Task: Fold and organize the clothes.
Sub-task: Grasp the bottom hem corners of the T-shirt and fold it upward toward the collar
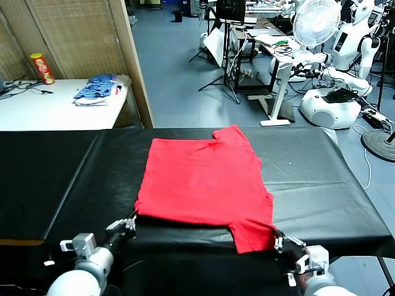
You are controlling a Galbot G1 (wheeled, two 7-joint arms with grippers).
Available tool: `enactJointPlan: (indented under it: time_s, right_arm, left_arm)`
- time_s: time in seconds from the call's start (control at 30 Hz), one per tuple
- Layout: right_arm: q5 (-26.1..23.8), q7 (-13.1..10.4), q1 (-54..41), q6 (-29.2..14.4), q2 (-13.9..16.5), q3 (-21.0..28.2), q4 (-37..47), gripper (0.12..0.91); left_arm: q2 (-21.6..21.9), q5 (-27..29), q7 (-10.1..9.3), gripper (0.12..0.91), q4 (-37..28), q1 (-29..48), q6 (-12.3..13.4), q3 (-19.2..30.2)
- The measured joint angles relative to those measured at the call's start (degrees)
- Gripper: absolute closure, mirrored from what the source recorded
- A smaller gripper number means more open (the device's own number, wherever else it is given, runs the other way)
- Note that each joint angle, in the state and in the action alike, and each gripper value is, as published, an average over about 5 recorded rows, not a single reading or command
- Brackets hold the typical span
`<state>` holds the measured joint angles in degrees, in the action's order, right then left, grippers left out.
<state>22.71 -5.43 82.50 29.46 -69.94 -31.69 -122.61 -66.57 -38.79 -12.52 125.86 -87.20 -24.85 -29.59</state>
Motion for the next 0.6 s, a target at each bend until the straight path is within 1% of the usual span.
enactJointPlan:
  time_s: [0.13,0.33,0.47,0.5,0.57,0.6]
  right_arm:
    - [-0.26,1.22,-5.5,-2.54,0.59,1.38,5.59,0.903]
    - [-1.18,3.03,-11.93,-5.45,0.78,3.65,13.71,0.903]
    - [-2.55,5.01,-15.34,-6.79,1.03,5.29,18.3,0.9]
    - [-2.83,5.58,-15.92,-7.09,1.13,5.56,19.11,0.886]
    - [-3.11,6.72,-16.5,-7.38,1.42,5.76,19.95,0.825]
    - [-3.16,7.27,-16.52,-7.36,1.6,5.73,19.99,0.779]
  left_arm:
    - [-1.19,0.56,0.22,0.904,-2.27,4.02,0.96,1.37]
    - [-1.87,2.38,0.22,0.904,-6.69,9.5,1.47,3.37]
    - [-1.59,4.85,0.31,0.904,-10.1,12.69,1.91,4.76]
    - [-1.52,5.34,0.34,0.904,-10.96,13.38,2.01,5.03]
    - [-1.42,5.95,0.35,0.904,-12.61,14.62,2.11,5.39]
    - [-1.35,6.1,0.35,0.904,-13.4,15.18,2.12,5.5]
